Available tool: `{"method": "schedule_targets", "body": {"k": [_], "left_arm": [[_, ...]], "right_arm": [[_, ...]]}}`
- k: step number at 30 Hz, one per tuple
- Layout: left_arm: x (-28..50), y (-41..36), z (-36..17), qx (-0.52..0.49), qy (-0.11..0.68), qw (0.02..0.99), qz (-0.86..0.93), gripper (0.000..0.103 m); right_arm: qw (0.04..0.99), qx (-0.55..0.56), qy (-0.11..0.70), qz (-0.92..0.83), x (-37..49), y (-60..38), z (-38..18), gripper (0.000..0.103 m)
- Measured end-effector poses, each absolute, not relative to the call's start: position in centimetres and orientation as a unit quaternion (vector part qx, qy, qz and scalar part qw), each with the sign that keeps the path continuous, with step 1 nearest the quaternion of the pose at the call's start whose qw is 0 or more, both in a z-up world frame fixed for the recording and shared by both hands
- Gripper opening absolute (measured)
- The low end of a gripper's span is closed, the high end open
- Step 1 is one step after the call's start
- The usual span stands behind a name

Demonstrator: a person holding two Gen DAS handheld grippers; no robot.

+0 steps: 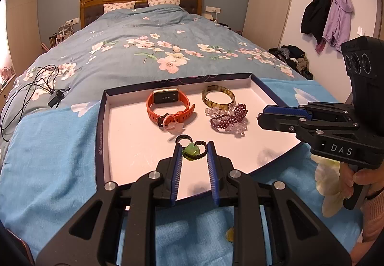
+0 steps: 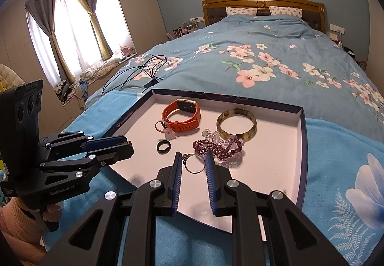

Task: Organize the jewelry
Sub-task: 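Carry the green stone ring into the box with the left tool while the right tool carries the silver ring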

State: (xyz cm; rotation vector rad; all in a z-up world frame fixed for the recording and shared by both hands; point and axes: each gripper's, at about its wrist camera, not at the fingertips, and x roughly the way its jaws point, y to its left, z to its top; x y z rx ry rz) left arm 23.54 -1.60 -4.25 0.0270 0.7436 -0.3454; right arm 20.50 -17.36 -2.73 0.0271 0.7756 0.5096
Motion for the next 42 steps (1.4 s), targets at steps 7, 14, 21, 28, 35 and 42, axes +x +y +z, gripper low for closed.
{"method": "schedule_targets", "body": {"k": [7,14,21,28,35,42], "left_arm": [[24.0,-1.8,-4.4,0.015,0.365,0.916,-0.166,0.021],[24.7,-2.2,-5.0,0.019,0.372,0.913,-0.163,0.021],[25.4,-2.2,-5.6,0.017,0.384,0.909,-0.160,0.021],[25.9,-2.3,-6.0,0.017,0.392,0.906,-0.156,0.021],[26.3,-2.7,-6.2,0.017,0.396,0.905,-0.155,0.021],[26.5,-2.8,-6.5,0.018,0.398,0.905,-0.152,0.021]], "right_arm": [[0.891,0.010,0.383,0.243,21.1,-17.0,-3.3,0.018],[0.890,0.007,0.389,0.239,21.6,-16.7,-3.8,0.018],[0.887,0.002,0.396,0.237,22.0,-16.5,-4.3,0.018],[0.885,-0.004,0.402,0.237,22.4,-15.9,-4.8,0.018],[0.883,-0.006,0.406,0.234,22.7,-15.7,-5.2,0.018],[0.882,-0.006,0.410,0.231,22.9,-15.5,-5.6,0.018]]}}
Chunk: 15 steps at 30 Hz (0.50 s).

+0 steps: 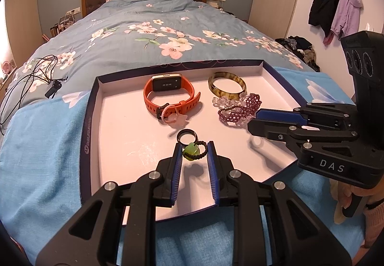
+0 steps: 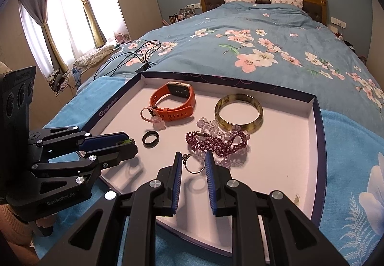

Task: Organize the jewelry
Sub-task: 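Carry the green stone ring into the box with the left tool while the right tool carries the silver ring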

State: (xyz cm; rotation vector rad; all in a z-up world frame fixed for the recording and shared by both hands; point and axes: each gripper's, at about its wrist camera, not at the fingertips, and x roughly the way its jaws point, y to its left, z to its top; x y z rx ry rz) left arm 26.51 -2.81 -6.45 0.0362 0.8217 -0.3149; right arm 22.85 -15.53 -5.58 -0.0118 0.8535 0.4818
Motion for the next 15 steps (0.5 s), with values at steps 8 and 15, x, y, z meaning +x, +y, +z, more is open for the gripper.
{"method": "schedule_targets", "body": {"k": [8,15], "left_arm": [[26.65,-2.81,-6.56,0.017,0.400,0.904,-0.151,0.021],[26.82,-2.74,-6.71,0.018,0.401,0.904,-0.149,0.021]], "right_arm": [[0.882,-0.007,0.412,0.228,23.16,-15.47,-5.84,0.018],[0.882,-0.008,0.412,0.227,23.16,-15.39,-5.89,0.018]]}}
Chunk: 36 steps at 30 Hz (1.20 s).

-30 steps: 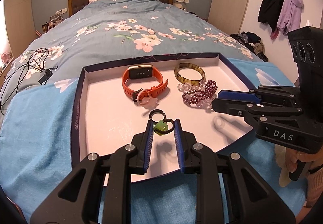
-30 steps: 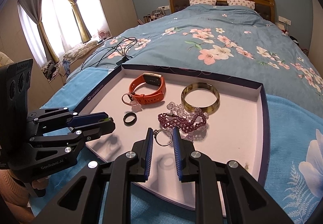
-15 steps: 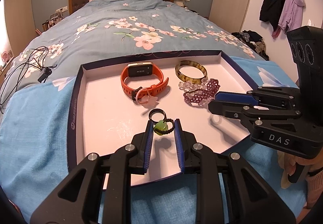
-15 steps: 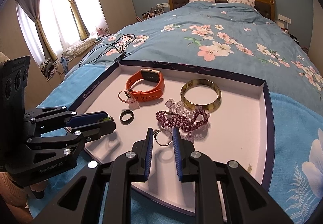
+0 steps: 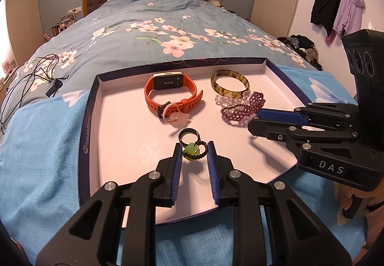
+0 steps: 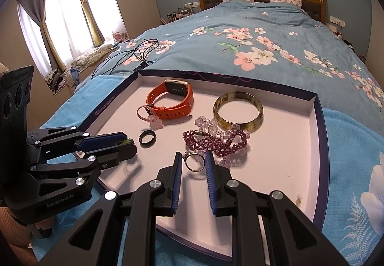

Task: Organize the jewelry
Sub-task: 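Carry the green stone ring into the box with the left tool while the right tool carries the silver ring, then open both tools to drop the green stone ring and silver ring into the box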

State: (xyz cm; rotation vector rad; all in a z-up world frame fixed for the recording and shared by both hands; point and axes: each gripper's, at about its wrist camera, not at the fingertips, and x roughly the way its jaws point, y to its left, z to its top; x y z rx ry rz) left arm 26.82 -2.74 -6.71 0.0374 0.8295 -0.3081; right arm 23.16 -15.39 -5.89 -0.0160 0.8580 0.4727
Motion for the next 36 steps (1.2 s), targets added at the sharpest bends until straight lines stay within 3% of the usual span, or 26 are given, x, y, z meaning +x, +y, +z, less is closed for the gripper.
{"method": "schedule_targets", "body": {"k": [20,24,31,36], "left_arm": [[26.8,-2.1,-7.2,0.021,0.398,0.907,-0.134,0.023],[26.2,-1.9,-6.5,0.015,0.388,0.911,-0.136,0.030],[22.7,-0.4,-3.9,0.010,0.353,0.923,-0.154,0.037],[19.1,0.8,-3.2,0.008,0.340,0.923,-0.178,0.041]], "right_arm": [[0.888,-0.005,0.404,0.217,23.3,-16.2,-6.1,0.019],[0.892,0.003,0.397,0.215,22.7,-16.8,-5.4,0.021],[0.898,0.015,0.371,0.234,19.2,-18.0,-3.0,0.038],[0.886,0.010,0.381,0.264,15.0,-18.6,-3.0,0.042]]}}
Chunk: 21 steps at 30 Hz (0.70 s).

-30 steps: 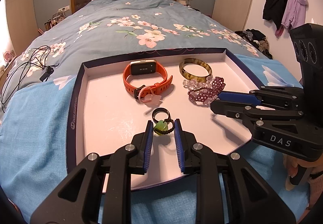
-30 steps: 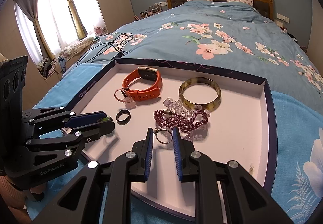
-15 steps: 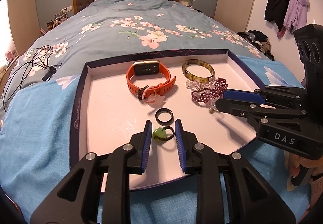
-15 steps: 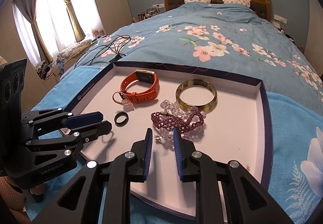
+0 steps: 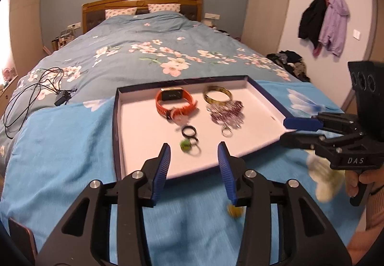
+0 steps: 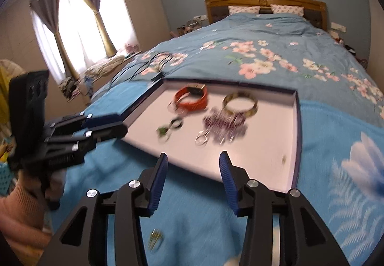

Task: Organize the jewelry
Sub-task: 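Open both tools to drop the green stone ring and silver ring into the box, then reach left tool to yellow stone ring while right tool grasps green beaded ring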

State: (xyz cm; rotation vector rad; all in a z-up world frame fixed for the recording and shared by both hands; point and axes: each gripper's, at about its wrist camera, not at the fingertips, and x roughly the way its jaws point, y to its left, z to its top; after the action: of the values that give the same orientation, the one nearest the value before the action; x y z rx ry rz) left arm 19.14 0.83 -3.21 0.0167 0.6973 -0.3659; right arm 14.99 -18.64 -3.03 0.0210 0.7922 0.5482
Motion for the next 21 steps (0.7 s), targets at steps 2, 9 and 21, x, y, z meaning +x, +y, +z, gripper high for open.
{"method": "schedule_targets", "body": {"k": [2,9,21], "left_arm": [[17.7,1.0,-3.6,0.010,0.344,0.919,-0.190,0.041],[14.7,-0.3,-5.5,0.041,0.367,0.905,-0.211,0.041],[14.4,-1.2,-6.5,0.039,0.386,0.896,-0.217,0.041]], "right_arm": [[0.880,0.004,0.389,0.271,13.6,-18.5,-3.5,0.043],[0.864,-0.020,0.417,0.283,10.2,-17.0,-5.4,0.043],[0.855,-0.021,0.439,0.275,9.2,-16.3,-6.8,0.014]]}}
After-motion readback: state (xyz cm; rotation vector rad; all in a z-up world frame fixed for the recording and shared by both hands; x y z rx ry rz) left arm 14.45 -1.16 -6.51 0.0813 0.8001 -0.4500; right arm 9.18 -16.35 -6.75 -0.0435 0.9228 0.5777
